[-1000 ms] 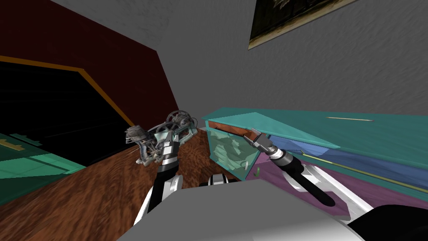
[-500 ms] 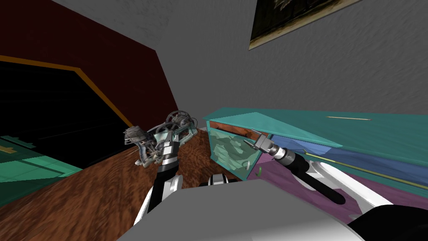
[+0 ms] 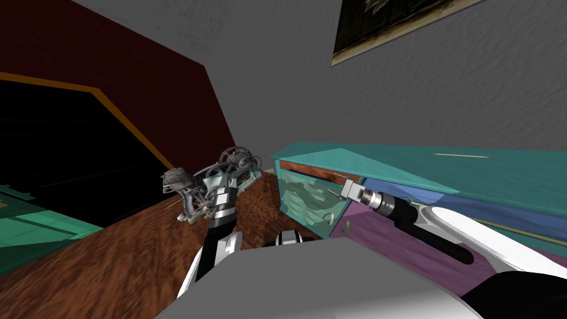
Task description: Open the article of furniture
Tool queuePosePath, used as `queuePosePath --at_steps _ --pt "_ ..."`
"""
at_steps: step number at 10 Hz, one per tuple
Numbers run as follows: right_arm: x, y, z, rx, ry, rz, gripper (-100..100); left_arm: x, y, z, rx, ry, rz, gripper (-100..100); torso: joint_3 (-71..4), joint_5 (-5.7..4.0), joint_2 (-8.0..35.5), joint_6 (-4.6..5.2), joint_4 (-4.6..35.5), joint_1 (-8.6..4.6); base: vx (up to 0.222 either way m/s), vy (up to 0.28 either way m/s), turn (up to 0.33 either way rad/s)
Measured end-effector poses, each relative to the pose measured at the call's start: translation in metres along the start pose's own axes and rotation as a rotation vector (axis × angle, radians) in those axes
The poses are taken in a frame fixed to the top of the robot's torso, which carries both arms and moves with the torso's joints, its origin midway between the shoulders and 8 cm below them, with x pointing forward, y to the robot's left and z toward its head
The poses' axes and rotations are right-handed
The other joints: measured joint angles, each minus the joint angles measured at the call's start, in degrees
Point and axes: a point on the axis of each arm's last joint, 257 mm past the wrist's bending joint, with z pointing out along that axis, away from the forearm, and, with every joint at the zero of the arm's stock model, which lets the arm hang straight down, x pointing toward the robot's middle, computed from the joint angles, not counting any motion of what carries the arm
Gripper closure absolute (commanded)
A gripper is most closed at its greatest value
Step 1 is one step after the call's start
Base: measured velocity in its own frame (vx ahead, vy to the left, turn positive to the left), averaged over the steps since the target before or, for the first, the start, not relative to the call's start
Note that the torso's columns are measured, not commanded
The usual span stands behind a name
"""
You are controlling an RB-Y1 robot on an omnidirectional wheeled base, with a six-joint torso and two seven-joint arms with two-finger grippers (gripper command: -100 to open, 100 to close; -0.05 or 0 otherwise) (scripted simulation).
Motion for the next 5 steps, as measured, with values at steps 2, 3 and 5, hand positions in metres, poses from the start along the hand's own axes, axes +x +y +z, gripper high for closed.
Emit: queuePosePath --at_steps 2,3,5 --pt "0.012 0.001 -0.005 -0.053 0.041 -0.116 -100 0.000 0.000 0.000 0.000 0.000 0.000 0 0.02 -0.03 0.03 0.00 0.01 -0.08 0.005 0.039 -0.013" --pt "0.018 0.001 -0.006 -0.079 0.061 -0.169 -100 0.000 0.000 0.000 0.000 0.000 0.000 0 0.01 -0.02 0.02 0.00 0.01 -0.05 0.011 0.053 -0.028" --pt "0.033 -0.002 -0.012 -0.146 0.107 -0.308 -100 0.000 0.000 0.000 0.000 0.000 0.000 0 0.00 0.01 0.00 0.00 0.00 0.04 0.008 0.060 -0.032"
